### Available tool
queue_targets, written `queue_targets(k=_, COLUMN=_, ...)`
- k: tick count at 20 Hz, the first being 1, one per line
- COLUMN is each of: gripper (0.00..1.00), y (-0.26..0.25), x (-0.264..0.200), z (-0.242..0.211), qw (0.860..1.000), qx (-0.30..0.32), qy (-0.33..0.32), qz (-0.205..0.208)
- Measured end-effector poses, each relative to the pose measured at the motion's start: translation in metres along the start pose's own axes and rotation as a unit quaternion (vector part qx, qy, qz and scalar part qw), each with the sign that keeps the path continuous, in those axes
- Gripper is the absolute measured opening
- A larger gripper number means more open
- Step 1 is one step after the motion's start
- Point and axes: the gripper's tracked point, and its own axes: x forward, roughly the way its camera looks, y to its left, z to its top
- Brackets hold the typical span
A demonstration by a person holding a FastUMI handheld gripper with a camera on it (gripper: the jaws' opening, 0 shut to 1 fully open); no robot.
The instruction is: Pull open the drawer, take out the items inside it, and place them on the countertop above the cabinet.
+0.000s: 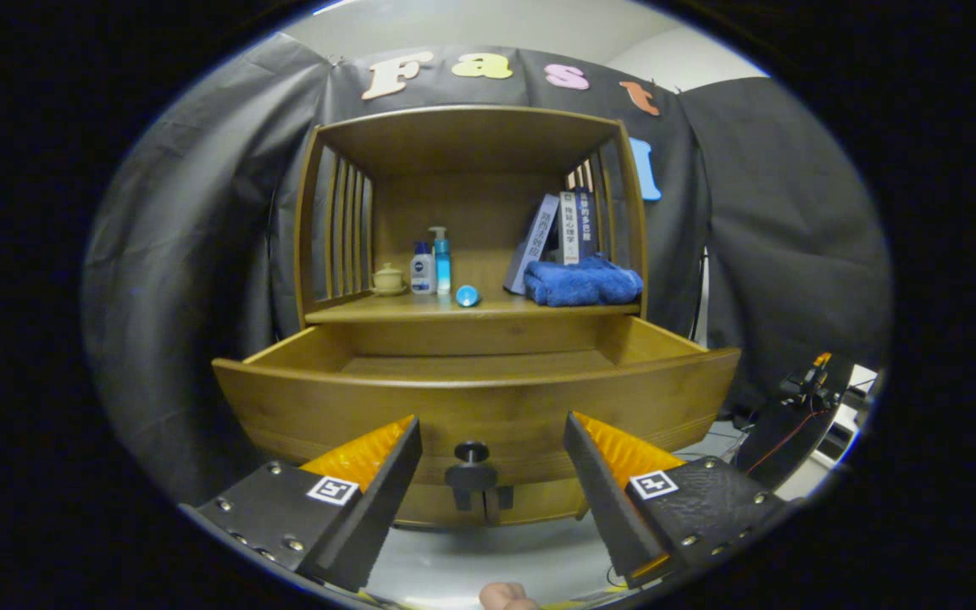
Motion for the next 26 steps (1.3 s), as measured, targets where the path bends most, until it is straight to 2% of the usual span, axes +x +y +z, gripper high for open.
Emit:
queue_targets(k=2, gripper=1.00, y=0.008, x=0.007, z=-0.005, qw=1.000, qx=0.010, qy=0.000, qz=0.010)
queue_targets(k=6, gripper=1.00, y=0.006, x=0.025, z=-0.021, qw=0.999, qx=0.033, qy=0.007, qz=0.001)
queue_targets(k=11, gripper=1.00, y=0.010, x=0.045, z=-0.054, qw=0.998, qx=0.021, qy=0.049, qz=0.018)
queue_targets(k=12, gripper=1.00, y=0.009, x=0.039, z=-0.047, qw=0.999, qx=0.018, qy=0.026, qz=0.016)
queue_targets(k=15, gripper=0.99, y=0.007, x=0.050, z=-0.049, qw=1.000, qx=0.000, qy=0.020, qz=0.017)
queue_targets(k=23, gripper=0.99, y=0.008, x=0.062, z=-0.046, qw=0.998, qx=0.037, qy=0.018, qz=0.038)
queue_targets(k=26, gripper=0.99, y=0.020, x=0.090, z=-0.041, qw=0.998, qx=0.040, qy=0.025, qz=0.038)
